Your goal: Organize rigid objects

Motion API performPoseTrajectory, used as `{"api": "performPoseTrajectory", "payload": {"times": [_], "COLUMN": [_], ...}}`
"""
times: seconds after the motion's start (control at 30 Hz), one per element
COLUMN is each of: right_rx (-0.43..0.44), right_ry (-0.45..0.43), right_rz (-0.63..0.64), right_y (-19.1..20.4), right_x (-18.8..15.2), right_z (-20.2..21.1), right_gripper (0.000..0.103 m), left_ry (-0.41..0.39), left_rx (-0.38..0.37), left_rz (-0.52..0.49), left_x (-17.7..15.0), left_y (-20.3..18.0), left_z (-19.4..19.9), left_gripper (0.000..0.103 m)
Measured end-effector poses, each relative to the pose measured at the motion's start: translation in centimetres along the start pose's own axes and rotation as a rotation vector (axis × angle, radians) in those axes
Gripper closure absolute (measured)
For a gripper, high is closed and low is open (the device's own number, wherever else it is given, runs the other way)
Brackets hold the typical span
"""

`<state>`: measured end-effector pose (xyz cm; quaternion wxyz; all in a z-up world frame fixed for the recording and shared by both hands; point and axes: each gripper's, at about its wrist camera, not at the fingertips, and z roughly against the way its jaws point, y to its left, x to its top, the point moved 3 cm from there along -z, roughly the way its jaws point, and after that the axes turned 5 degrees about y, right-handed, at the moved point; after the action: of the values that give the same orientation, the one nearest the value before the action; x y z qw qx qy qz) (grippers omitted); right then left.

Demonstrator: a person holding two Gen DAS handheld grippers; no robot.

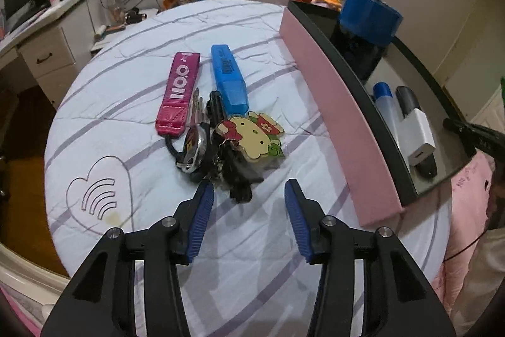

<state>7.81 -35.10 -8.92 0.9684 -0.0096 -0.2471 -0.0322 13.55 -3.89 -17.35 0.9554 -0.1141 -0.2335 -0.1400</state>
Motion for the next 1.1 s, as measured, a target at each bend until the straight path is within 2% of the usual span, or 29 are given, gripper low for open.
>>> {"api": "performPoseTrajectory", "payload": {"times": [0.03,0.1,0.17,0.3,0.43,0.5,0.57,0.63,0.9,1.03,1.1], "right_rx": [0.000,0.001,0.002,0.000,-0.002,-0.002,-0.001,-0.004,-0.005,-0.004,-0.006], "right_ry": [0.000,0.000,0.000,0.000,0.004,0.006,0.009,0.012,0.026,0.039,0.043], "right_rz": [-0.001,-0.001,-0.002,-0.002,-0.003,-0.003,-0.004,-0.001,-0.007,-0.009,-0.009], "right_y": [0.0,0.0,0.0,0.0,0.1,0.1,0.1,0.1,-0.1,-0.2,-0.2], "right_x": [0.0,0.0,0.0,0.0,-0.1,-0.1,-0.1,-0.1,0.0,0.2,0.3], "right_z": [0.0,0.0,0.0,0.0,-0.1,-0.2,-0.2,-0.2,-0.5,-0.8,-0.9], "right_gripper": [0.092,0.092,0.092,0.092,0.092,0.092,0.092,0.092,0.092,0.092,0.092], "left_ry": [-0.003,-0.005,-0.003,0.004,-0.007,-0.013,-0.023,-0.025,-0.029,-0.005,0.002], "left_rx": [0.003,0.024,0.031,0.039,0.035,0.030,0.010,-0.022,-0.022,-0.104,-0.119], "left_rz": [0.000,-0.003,0.004,-0.006,0.025,0.025,0.013,0.000,-0.053,-0.087,-0.104], "left_x": [0.2,0.4,0.5,0.6,1.0,0.9,0.7,0.2,-2.2,-3.5,-4.3], "left_y": [-0.1,0.0,0.2,0.5,1.0,0.8,0.4,0.0,-1.3,-2.4,-2.9], "left_z": [-0.1,-0.3,-0.4,-0.5,-0.4,-0.2,0.1,0.7,3.3,4.1,4.3], "left_gripper": [0.065,0.082,0.085,0.085,0.085,0.091,0.093,0.093,0.093,0.093,0.092]}}
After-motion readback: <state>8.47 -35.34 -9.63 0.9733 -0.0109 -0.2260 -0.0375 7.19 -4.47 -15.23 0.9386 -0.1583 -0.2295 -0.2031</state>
